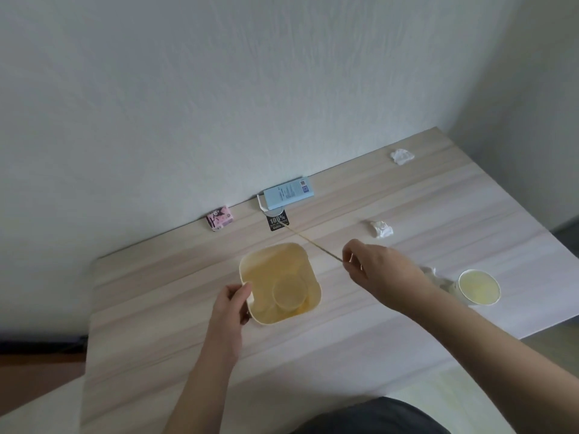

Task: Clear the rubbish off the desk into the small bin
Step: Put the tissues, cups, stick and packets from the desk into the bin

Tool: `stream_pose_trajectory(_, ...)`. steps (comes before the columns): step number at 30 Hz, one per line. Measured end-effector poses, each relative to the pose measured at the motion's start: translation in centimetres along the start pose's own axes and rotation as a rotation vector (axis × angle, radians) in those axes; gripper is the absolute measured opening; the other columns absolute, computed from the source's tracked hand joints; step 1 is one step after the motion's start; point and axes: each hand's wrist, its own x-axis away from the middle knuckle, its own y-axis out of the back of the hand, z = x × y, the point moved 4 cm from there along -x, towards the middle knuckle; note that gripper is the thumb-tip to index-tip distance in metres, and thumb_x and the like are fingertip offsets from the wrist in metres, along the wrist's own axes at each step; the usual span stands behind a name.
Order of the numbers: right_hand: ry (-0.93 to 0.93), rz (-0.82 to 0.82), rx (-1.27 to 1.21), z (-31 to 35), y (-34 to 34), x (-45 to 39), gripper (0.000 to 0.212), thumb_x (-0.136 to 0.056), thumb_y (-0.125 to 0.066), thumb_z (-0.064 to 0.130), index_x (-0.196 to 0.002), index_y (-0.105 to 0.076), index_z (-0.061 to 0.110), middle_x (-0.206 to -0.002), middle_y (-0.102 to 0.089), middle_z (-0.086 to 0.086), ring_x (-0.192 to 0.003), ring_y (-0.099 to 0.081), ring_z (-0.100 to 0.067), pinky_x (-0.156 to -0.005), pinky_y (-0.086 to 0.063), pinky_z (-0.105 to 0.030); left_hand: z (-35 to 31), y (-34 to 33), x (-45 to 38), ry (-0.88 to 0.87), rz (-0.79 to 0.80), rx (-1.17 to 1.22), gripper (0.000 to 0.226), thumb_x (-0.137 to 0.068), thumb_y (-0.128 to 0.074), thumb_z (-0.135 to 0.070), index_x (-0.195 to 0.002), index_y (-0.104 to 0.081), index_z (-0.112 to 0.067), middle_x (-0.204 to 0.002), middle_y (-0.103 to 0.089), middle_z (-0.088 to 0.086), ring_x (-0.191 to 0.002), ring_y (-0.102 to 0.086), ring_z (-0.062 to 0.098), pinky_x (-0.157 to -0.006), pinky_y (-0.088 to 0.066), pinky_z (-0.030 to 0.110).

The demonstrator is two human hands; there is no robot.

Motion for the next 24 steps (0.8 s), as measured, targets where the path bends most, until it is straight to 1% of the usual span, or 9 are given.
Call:
stream_pose_trajectory(2, 0.060, -0.007, 0.071, 1.5, 0.8, 0.7, 0.013, -0.097, -0.048, 0.026, -0.100, -0.054, 0.016, -0.080, -0.065, -0.002, -0.069, -0.057, -0.024, -0.060, -0.037, -0.030, -0.6, -0.5, -0.2, -0.021, 0.014, -0.013, 0.012, -0.092, -0.063, -0.019, -0.089, -0.055, -0.011, -0.060, -0.049, -0.004, -0.062, -0.042, 0.017, -0.062, -0.034, 0.034)
stream_pose_trajectory(4, 0.063, 0.027, 0.159, 2.2, 0.8, 1.0, 0.015, -0.099, -0.044, 0.027, -0.101, -0.054, 0.017, -0.083, -0.064, -0.001, -0.075, -0.059, -0.024, -0.065, -0.042, -0.032, -1.1, -1.0, 0.0, -0.061, 0.030, -0.024, 0.012, -0.091, -0.064, -0.018, -0.088, -0.055, -0.012, -0.058, -0.046, -0.007, -0.057, -0.040, 0.013, -0.060, -0.033, 0.032)
stream_pose_trajectory(7, 0.058, 0.099, 0.240, 2.6, -0.1, 1.1, 0.015, -0.099, -0.040, 0.025, -0.101, -0.053, 0.018, -0.088, -0.063, 0.000, -0.082, -0.059, -0.023, -0.074, -0.047, -0.034, -1.6, -1.6, 0.2, -0.104, 0.048, -0.018, 0.012, -0.090, -0.065, -0.016, -0.087, -0.054, -0.012, -0.062, -0.044, -0.003, -0.050, -0.037, 0.009, -0.056, -0.029, 0.028)
stream_pose_trajectory(11, 0.092, 0.143, 0.334, 3.2, -1.5, 1.1, 0.011, -0.095, -0.044, 0.016, -0.098, -0.054, 0.017, -0.089, -0.061, -0.001, -0.084, -0.059, -0.023, -0.068, -0.041, -0.031, -1.9, -2.1, 0.5, -0.144, 0.102, -0.046, 0.014, -0.089, -0.066, -0.012, -0.090, -0.054, -0.005, -0.064, -0.042, 0.000, -0.048, -0.036, 0.006, -0.048, -0.031, 0.020)
stream_pose_trajectory(14, 0.124, 0.159, 0.317, 3.8, -2.1, 0.8, 0.011, -0.095, -0.045, 0.017, -0.097, -0.055, 0.015, -0.090, -0.062, -0.002, -0.084, -0.059, -0.025, -0.069, -0.043, -0.033, -1.7, -2.8, 0.7, -0.156, 0.141, -0.061, 0.017, -0.089, -0.067, -0.011, -0.092, -0.054, 0.000, -0.067, -0.045, 0.005, -0.048, -0.038, 0.007, -0.046, -0.033, 0.017)
stream_pose_trajectory(16, 0.157, 0.174, 0.301, 4.1, -2.4, 0.8, 0.013, -0.096, -0.045, 0.020, -0.098, -0.057, 0.015, -0.092, -0.063, -0.003, -0.086, -0.059, -0.025, -0.074, -0.048, -0.036, -1.5, -3.4, 1.0, -0.150, 0.164, -0.068, 0.016, -0.089, -0.067, -0.011, -0.091, -0.055, -0.001, -0.068, -0.046, 0.006, -0.048, -0.040, 0.007, -0.046, -0.035, 0.017)
stream_pose_trajectory(19, 0.185, 0.206, 0.250, 4.1, -2.7, 1.0, 0.015, -0.096, -0.049, 0.028, -0.101, -0.060, 0.018, -0.097, -0.066, -0.001, -0.092, -0.058, -0.024, -0.081, -0.047, -0.035, -1.2, -4.4, 1.3, -0.137, 0.192, -0.057, 0.015, -0.089, -0.067, -0.013, -0.090, -0.056, -0.003, -0.070, -0.048, 0.006, -0.050, -0.042, 0.006, -0.047, -0.037, 0.017)
stream_pose_trajectory(22, 0.209, 0.182, 0.186, 4.1, -2.2, 1.2, 0.018, -0.096, -0.051, 0.032, -0.103, -0.062, 0.020, -0.096, -0.069, 0.001, -0.095, -0.057, -0.021, -0.084, -0.044, -0.033, -1.0, -5.3, 1.5, -0.119, 0.231, -0.023, 0.019, -0.085, -0.070, -0.018, -0.090, -0.057, -0.005, -0.071, -0.052, 0.004, -0.052, -0.043, 0.007, -0.050, -0.036, 0.019)
stream_pose_trajectory(24, 0.193, 0.120, 0.105, 3.7, -1.2, 1.5, 0.022, -0.095, -0.052, 0.037, -0.104, -0.063, 0.020, -0.098, -0.069, 0.002, -0.096, -0.057, -0.021, -0.085, -0.042, -0.033, -1.0, -5.8, 1.4, -0.097, 0.248, 0.005, 0.027, -0.078, -0.077, -0.023, -0.088, -0.056, -0.008, -0.069, -0.053, 0.002, -0.054, -0.042, 0.010, -0.054, -0.034, 0.024)
